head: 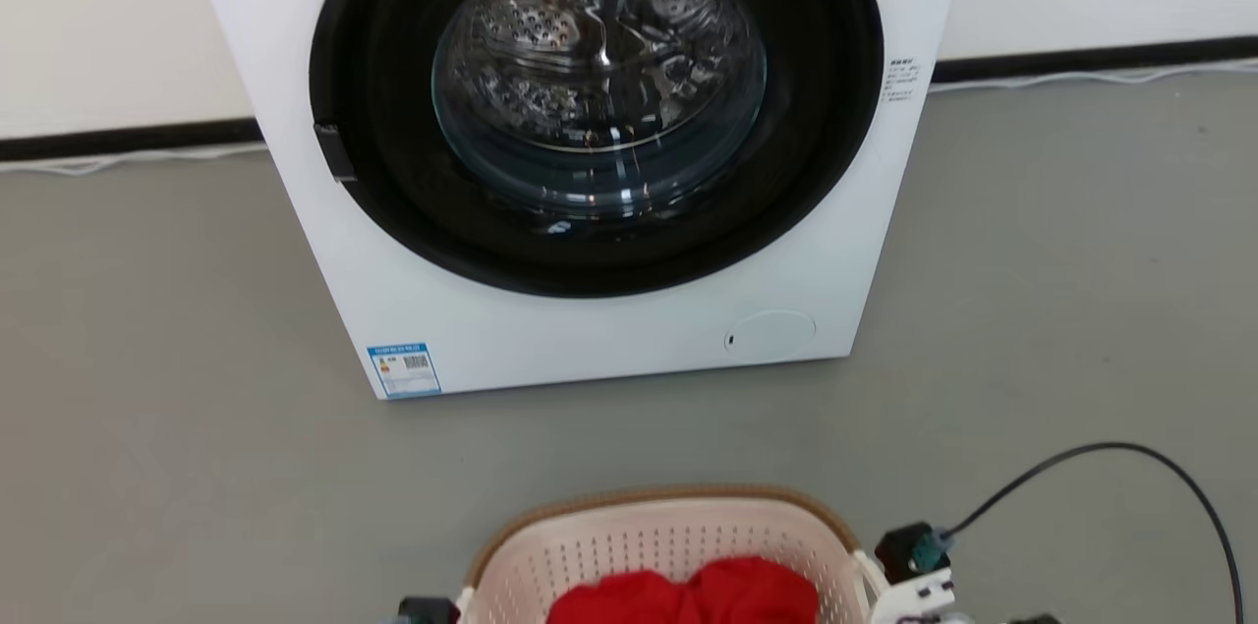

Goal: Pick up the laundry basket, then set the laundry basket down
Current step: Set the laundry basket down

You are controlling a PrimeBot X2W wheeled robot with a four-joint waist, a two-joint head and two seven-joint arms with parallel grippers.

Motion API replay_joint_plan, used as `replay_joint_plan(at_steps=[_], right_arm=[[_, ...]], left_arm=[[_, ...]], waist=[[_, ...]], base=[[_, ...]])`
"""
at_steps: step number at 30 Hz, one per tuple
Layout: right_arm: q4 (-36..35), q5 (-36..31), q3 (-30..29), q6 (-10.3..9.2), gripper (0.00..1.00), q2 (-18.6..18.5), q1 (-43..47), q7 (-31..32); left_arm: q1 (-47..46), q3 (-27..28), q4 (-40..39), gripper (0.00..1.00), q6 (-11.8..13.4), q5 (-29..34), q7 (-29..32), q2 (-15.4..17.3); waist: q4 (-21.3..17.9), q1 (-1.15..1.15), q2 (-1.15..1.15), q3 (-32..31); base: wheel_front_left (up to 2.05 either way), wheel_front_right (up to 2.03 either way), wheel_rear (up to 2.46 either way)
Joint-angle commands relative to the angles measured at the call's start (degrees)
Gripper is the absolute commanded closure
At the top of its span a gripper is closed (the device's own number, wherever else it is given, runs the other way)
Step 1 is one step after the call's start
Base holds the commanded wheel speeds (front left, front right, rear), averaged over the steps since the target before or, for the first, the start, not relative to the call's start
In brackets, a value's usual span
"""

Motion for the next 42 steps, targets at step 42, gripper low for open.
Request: replay_joint_plan(at_steps=[42], right_arm=[[2.3,-7.8,-9.8,0.92,1.0,-1.9,-37.8,-22.8]], left_arm=[[-38.2,24.5,-11.1,1.0,6.7,24.8,-4.8,4.3]], waist=[[0.3,0.0,0.0,52.7]], base=[[0.0,0.0,0.0]])
